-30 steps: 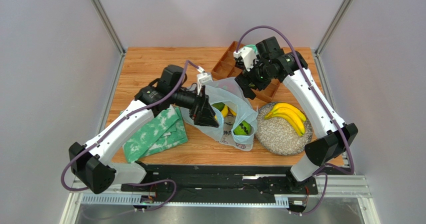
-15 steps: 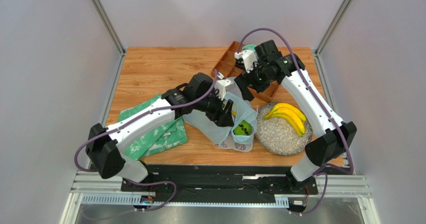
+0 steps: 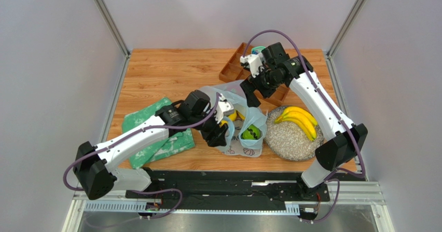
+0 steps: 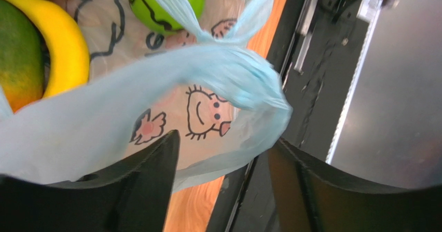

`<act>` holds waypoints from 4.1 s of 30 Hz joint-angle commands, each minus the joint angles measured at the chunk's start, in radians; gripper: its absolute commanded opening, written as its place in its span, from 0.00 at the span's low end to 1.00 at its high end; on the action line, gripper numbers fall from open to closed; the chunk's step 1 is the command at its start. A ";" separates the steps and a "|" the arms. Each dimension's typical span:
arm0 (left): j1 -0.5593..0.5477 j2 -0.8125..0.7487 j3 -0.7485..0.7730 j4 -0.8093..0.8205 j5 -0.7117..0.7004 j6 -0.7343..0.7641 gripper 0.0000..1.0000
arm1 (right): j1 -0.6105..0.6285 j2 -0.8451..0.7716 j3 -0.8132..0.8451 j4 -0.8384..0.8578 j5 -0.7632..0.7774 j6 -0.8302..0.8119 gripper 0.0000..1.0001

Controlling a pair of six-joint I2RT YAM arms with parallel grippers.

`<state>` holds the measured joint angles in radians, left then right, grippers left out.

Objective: Take the fake fruits out of the plastic bag
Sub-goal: Adjust the plastic bag at the center of the board, then take out the fake fruit from the plastic bag, then place the fake fruit on the plate.

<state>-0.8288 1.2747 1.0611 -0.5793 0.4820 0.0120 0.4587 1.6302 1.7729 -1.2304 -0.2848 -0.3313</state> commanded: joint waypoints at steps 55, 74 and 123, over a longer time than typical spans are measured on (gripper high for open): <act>0.387 -0.367 -0.105 -0.323 0.162 0.430 0.00 | 0.402 0.221 -0.255 0.120 0.338 -0.675 0.89; 0.424 -0.376 -0.112 -0.310 0.164 0.424 0.00 | 0.383 0.211 -0.187 0.034 0.382 -0.592 0.57; 0.470 -0.365 -0.138 -0.202 0.201 0.315 0.00 | -0.173 -0.494 -0.640 0.005 0.156 -0.776 1.00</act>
<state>-0.3698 0.9127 0.9230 -0.8085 0.6544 0.3374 0.2848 1.1030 0.8890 -1.0718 0.0692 -1.1339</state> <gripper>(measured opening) 0.008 0.997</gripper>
